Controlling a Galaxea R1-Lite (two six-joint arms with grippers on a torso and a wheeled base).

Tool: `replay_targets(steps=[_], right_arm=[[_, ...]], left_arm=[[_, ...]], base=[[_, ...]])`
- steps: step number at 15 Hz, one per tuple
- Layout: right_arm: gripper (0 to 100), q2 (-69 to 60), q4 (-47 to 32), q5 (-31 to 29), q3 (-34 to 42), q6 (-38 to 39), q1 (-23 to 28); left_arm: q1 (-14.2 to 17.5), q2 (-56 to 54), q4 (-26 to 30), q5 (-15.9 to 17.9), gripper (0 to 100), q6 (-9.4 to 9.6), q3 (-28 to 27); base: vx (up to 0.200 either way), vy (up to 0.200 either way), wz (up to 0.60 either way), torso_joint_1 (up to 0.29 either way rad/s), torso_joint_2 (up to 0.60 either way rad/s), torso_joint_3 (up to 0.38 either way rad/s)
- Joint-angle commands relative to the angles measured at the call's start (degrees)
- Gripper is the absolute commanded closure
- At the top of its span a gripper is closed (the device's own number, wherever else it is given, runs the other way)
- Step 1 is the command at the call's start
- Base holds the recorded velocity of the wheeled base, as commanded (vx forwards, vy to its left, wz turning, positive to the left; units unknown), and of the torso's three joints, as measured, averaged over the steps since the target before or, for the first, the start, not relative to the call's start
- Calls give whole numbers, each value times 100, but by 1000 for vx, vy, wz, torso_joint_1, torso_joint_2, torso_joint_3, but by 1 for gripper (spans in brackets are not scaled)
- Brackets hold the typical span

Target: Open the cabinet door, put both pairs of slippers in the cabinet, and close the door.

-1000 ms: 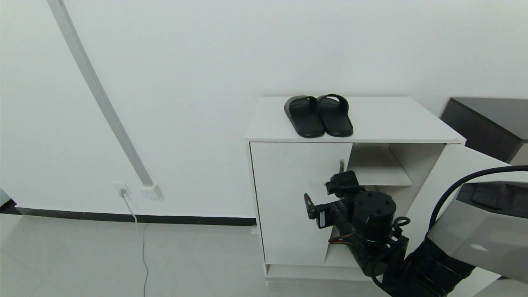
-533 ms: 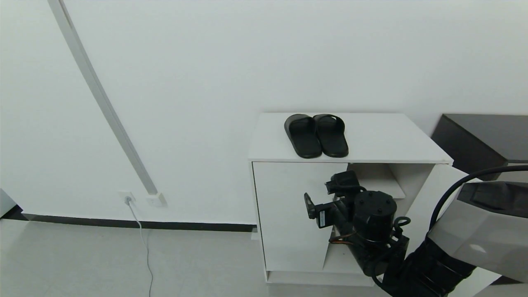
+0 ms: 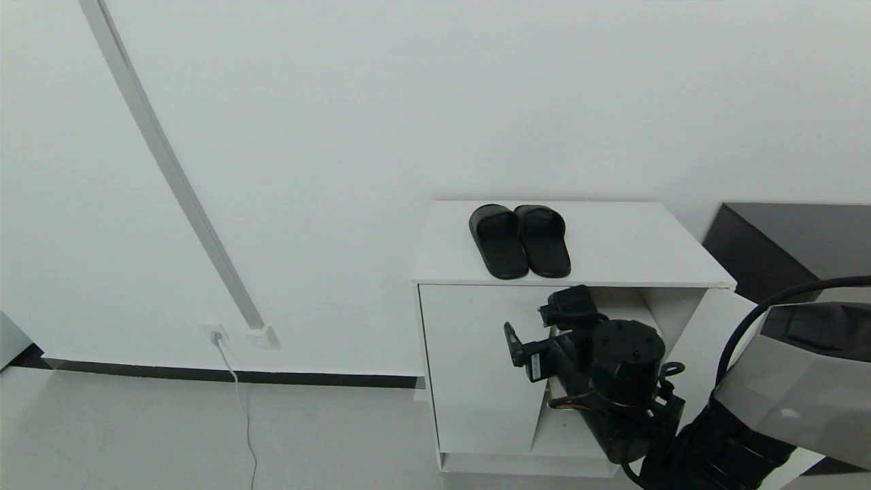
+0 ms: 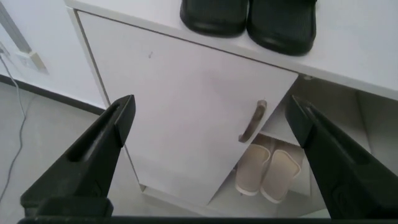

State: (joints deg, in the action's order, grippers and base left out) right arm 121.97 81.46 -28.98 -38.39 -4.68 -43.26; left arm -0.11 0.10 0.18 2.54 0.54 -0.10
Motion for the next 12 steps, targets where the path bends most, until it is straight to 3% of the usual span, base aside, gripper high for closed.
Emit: replay_targets(steps=[1,3,8,11,12], right_arm=[[0,-24,-16,85,-37,-24,20],[0,-147,-622,85,-389,55,29],[0,-1008,-3690,85,-1707,1259,64],[0,-1131,-4129,50,-2006,1391,125],[0,-1131,-4120,41,-1997,1400,125]], left_arm=[[2,-1,-1,1,100,-1,1],[-7,-1,-1,10,100,25,1],[-7,-1,8,1,100,17,1],[-7,-1,-1,10,100,17,1],[-7,-1,8,10,100,17,1]], base=[[0,0,0,0,0,0],[0,0,0,0,0,0],[0,0,0,0,0,0],[0,0,0,0,0,0],[200,0,0,7,2,2]])
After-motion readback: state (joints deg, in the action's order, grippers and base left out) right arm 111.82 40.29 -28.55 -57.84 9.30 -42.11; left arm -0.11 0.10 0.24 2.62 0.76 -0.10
